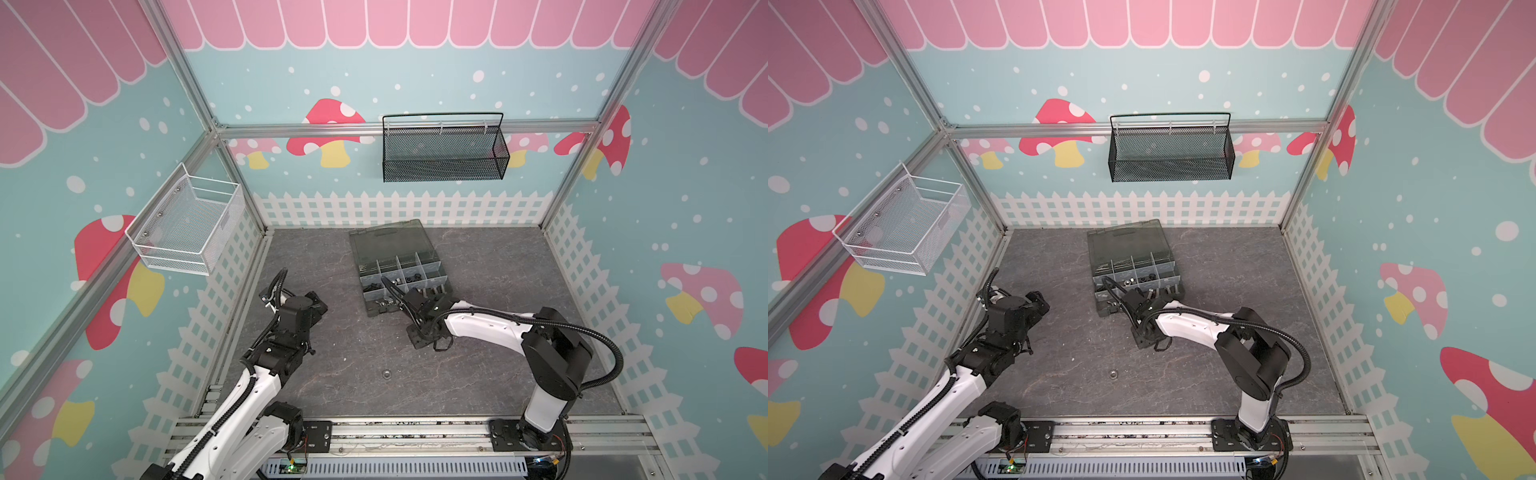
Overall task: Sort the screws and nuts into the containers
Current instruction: 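Carry the silver nut with the right gripper over an organizer compartment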
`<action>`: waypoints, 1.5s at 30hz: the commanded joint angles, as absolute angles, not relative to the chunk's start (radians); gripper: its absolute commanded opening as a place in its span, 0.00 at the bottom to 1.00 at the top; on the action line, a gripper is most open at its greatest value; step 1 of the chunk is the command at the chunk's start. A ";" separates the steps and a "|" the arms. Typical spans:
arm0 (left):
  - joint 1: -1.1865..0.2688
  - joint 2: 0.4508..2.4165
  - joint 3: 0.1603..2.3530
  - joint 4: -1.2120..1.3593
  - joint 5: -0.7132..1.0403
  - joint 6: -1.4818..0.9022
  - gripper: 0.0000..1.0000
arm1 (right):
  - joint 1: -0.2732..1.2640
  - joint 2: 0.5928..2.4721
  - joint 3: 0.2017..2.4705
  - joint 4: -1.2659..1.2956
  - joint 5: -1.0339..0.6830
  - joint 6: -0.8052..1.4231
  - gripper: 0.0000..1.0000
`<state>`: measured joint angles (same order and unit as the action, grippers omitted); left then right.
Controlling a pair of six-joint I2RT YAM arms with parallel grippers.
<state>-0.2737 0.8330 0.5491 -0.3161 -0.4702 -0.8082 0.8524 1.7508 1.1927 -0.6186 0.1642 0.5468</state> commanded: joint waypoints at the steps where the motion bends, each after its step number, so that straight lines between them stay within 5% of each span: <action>1: -0.265 0.838 0.541 -0.295 -0.459 -0.833 1.00 | 0.821 1.706 1.270 -0.583 0.224 0.515 0.14; 31: -0.261 0.834 0.531 -0.292 -0.429 -0.831 1.00 | 0.722 2.244 1.923 -0.564 0.224 0.316 0.16; 45: -0.259 0.841 0.532 -0.285 -0.411 -0.831 1.00 | 0.712 2.284 1.930 -0.589 0.211 0.334 0.35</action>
<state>-0.2684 0.8413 0.5472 -0.3004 -0.4168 -0.8085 0.7139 2.2707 1.9091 -0.5713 0.2165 0.3370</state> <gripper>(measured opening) 0.991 0.335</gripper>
